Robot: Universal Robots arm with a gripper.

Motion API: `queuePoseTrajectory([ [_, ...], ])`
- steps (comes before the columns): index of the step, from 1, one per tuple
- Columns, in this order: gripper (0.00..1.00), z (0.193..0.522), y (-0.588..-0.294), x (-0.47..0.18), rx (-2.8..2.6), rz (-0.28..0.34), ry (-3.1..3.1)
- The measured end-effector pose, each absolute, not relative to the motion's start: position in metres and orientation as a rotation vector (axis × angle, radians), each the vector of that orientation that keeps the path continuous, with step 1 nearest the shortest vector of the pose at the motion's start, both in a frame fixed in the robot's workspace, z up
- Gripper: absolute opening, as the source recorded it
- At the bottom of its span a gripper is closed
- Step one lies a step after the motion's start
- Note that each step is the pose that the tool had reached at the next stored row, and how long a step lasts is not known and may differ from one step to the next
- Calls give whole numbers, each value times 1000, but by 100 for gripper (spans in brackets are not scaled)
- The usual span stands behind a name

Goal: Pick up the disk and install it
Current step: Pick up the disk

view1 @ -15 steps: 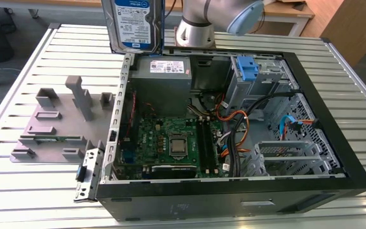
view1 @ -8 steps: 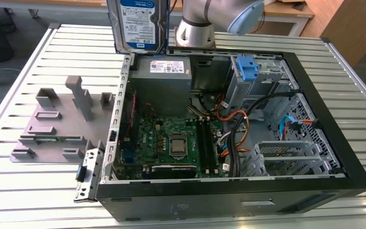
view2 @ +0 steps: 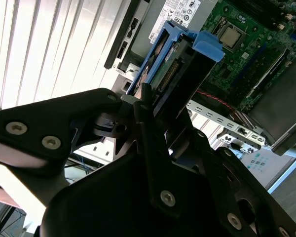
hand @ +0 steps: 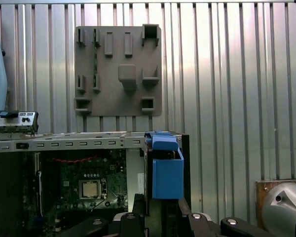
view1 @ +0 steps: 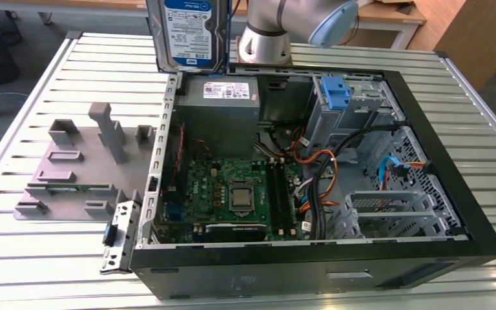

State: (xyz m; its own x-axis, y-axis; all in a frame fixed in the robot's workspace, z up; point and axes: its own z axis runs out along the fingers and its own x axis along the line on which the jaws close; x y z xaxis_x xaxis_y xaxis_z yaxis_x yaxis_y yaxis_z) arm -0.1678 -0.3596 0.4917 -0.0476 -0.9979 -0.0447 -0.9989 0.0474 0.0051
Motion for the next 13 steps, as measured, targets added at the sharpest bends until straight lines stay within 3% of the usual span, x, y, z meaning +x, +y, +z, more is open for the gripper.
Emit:
queuePoseTrajectory([
  [13,35,492,-360,-162,-2148,54,2253],
])
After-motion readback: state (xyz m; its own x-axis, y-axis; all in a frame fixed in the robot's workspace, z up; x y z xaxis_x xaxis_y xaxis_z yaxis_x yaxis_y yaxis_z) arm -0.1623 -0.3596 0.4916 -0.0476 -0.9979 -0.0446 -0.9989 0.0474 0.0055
